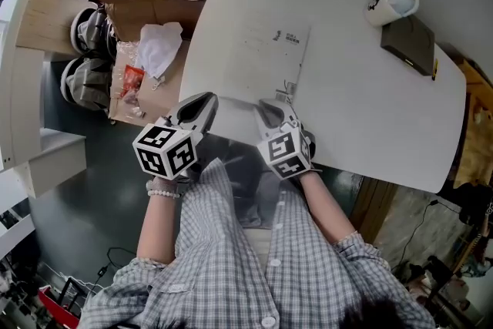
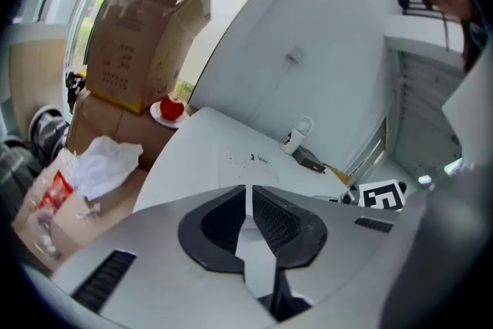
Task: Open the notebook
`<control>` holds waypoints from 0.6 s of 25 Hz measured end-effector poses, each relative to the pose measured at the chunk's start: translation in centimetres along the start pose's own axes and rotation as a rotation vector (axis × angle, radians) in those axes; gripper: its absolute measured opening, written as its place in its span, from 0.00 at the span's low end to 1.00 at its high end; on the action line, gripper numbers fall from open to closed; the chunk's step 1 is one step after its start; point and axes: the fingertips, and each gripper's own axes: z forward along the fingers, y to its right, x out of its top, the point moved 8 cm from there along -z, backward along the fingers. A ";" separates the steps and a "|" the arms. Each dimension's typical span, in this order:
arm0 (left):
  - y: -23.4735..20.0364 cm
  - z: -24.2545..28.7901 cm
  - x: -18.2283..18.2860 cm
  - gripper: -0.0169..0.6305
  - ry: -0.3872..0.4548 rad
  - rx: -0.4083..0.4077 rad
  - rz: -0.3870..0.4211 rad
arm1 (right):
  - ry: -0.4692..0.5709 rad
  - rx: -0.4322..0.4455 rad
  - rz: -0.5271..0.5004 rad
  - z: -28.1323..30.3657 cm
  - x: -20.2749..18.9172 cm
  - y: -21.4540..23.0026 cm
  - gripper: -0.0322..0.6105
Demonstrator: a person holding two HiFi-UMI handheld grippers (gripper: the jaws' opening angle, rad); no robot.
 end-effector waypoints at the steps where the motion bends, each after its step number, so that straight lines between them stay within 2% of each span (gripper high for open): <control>1: -0.5 0.2 -0.6 0.04 -0.002 -0.011 -0.059 | -0.001 -0.001 0.002 0.0 0.0 0.0 0.13; 3: -1.2 0.6 -1.7 0.06 -0.015 -0.029 -0.146 | -0.002 -0.003 0.007 0.0 0.0 0.0 0.13; 5: -1.5 1.2 -2.6 0.18 -0.049 -0.049 -0.165 | -0.001 -0.005 0.010 0.0 0.0 -0.1 0.13; 7: -1.5 2.0 -3.2 0.20 -0.081 -0.072 -0.168 | 0.001 -0.009 0.011 -0.1 0.1 -0.1 0.13; 10: -1.7 3.2 -3.5 0.23 -0.086 -0.099 -0.220 | 0.002 -0.012 0.014 -0.1 0.1 -0.1 0.13; 15: -2.1 4.7 -3.4 0.24 -0.054 -0.082 -0.311 | -0.004 -0.019 0.011 -0.1 0.1 -0.2 0.13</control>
